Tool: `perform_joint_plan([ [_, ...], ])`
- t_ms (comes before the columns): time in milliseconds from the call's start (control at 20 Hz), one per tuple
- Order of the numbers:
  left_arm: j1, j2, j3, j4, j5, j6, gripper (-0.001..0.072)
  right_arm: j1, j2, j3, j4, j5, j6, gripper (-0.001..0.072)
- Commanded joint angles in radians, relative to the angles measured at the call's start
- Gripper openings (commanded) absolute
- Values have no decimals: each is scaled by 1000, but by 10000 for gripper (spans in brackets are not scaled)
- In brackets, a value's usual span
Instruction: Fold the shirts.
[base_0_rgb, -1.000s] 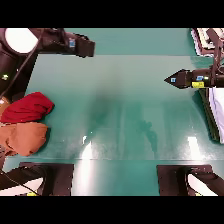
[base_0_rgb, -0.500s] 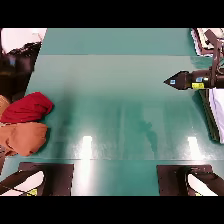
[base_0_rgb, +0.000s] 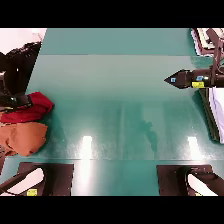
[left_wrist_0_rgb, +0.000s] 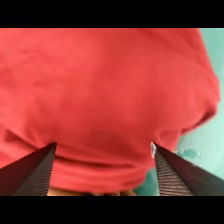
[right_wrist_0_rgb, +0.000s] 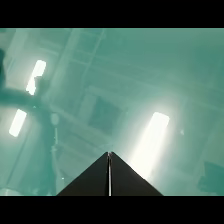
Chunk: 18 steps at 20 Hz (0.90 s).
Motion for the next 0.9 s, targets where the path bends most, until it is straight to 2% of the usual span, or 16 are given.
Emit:
perform_joint_plan([
  [0, 15, 2, -47, 10, 70, -13, 697, 1, 0, 0, 1, -7, 0, 14],
  [50, 15, 2, -47, 10, 60, -26, 457, 1, 0, 0, 2, -7, 0, 14],
  [100, 15, 2, -47, 8, 47, -25, 159, 1, 0, 0, 2, -7, 0, 14],
  [150, 15, 4, -46, -3, 40, -25, 36, 1, 0, 0, 2, -6, 0, 14],
  [300, 7, 40, 26, -99, -18, -11, 26, 0, 0, 6, 2, -16, 0, 14],
  [400, -41, 113, 150, -204, -23, 43, 25, -21, 0, 55, 2, -22, 0, 14],
  [550, -219, 214, 436, -228, -26, 56, 24, -74, 0, 196, 2, -64, 0, 14],
  [700, -446, 224, 724, -219, -30, 56, 24, -124, 0, 329, 2, -118, 0, 14],
  [850, -654, 223, 856, -201, 36, 55, 23, -169, 0, 428, 2, -127, 0, 14],
])
